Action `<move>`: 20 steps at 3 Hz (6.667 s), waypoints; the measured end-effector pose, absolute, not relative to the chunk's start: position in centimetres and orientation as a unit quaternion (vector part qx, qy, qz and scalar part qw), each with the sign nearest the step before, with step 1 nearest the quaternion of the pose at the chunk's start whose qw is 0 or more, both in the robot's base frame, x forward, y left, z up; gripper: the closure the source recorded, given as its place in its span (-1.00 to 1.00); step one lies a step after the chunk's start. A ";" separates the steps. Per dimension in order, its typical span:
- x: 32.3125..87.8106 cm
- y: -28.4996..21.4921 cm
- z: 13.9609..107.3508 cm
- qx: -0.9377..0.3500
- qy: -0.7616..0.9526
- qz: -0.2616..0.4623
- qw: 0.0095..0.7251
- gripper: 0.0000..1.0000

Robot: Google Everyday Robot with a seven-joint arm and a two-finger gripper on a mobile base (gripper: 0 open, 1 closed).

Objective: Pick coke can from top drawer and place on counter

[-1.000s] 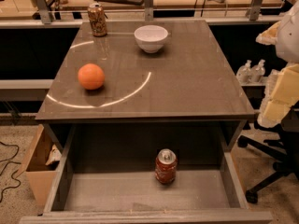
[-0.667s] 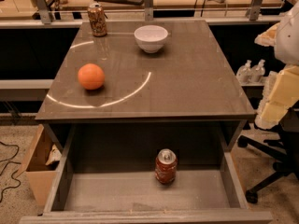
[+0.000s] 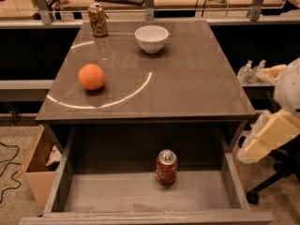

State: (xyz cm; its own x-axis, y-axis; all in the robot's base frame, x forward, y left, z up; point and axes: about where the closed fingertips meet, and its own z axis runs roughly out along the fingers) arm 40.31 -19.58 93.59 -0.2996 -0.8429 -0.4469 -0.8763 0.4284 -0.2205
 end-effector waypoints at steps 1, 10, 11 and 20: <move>38.2 -18.2 90.2 -0.483 0.817 0.074 0.306 -1.00; 40.1 -5.7 72.6 -0.405 0.714 0.297 0.488 -1.00; 41.5 -5.3 71.6 -0.423 0.705 0.284 0.494 -1.00; 44.9 -0.8 68.4 -0.460 0.655 0.317 0.509 1.00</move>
Offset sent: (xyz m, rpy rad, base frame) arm -0.0371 0.0787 -0.1029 0.5229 -0.1511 -0.1376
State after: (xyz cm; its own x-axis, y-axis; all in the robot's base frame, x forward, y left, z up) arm 44.86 -0.82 68.36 -0.0586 -0.2791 -0.9585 -0.9250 0.3762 -0.0530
